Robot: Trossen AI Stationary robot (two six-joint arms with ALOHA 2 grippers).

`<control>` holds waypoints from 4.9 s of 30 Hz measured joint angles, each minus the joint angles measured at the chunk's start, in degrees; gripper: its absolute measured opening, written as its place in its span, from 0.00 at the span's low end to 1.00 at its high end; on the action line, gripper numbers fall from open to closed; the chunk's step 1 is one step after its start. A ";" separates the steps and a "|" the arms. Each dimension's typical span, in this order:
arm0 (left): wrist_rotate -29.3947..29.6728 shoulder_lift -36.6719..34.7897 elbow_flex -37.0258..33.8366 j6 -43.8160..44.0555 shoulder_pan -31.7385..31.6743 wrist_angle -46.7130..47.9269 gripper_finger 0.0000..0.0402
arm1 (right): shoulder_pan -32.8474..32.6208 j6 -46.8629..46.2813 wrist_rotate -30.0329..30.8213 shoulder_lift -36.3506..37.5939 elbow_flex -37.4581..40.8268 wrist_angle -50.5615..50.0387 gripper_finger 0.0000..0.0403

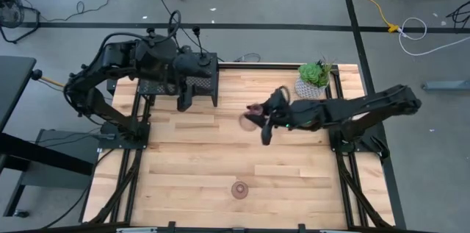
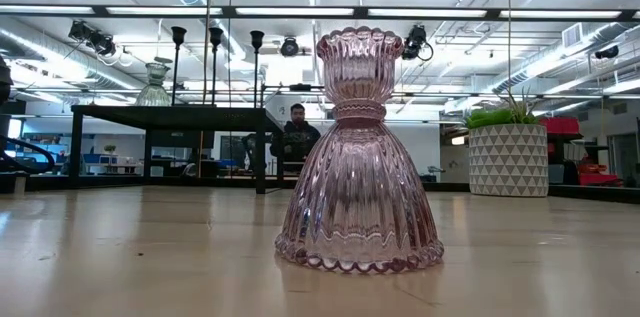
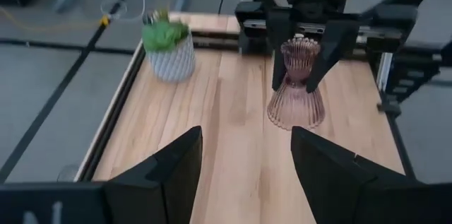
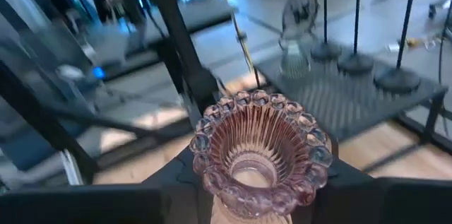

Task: Pick & Place candle stick holders
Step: Put the right pink glass candle holder on the shelf

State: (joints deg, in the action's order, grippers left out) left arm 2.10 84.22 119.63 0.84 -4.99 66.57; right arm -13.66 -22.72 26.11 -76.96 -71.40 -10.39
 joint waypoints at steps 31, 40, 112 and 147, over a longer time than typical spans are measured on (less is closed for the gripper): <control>-10.18 12.20 -0.02 4.69 0.74 -14.75 0.55 | 1.79 2.23 -0.11 7.57 0.02 0.35 0.29; -10.70 12.84 -0.02 6.08 0.87 -16.97 0.66 | 2.02 2.55 -0.04 7.56 0.02 0.60 0.29; 8.25 6.43 -0.09 7.55 -1.37 2.19 0.31 | 2.00 3.98 0.14 12.47 -0.09 -2.74 0.20; 23.83 -33.33 -52.35 21.05 -5.21 -23.39 0.31 | 2.00 5.00 0.43 12.34 0.04 -6.05 0.18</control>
State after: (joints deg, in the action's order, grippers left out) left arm 25.93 50.90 67.28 21.90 -10.20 43.18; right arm -11.66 -17.72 26.54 -64.62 -71.35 -16.45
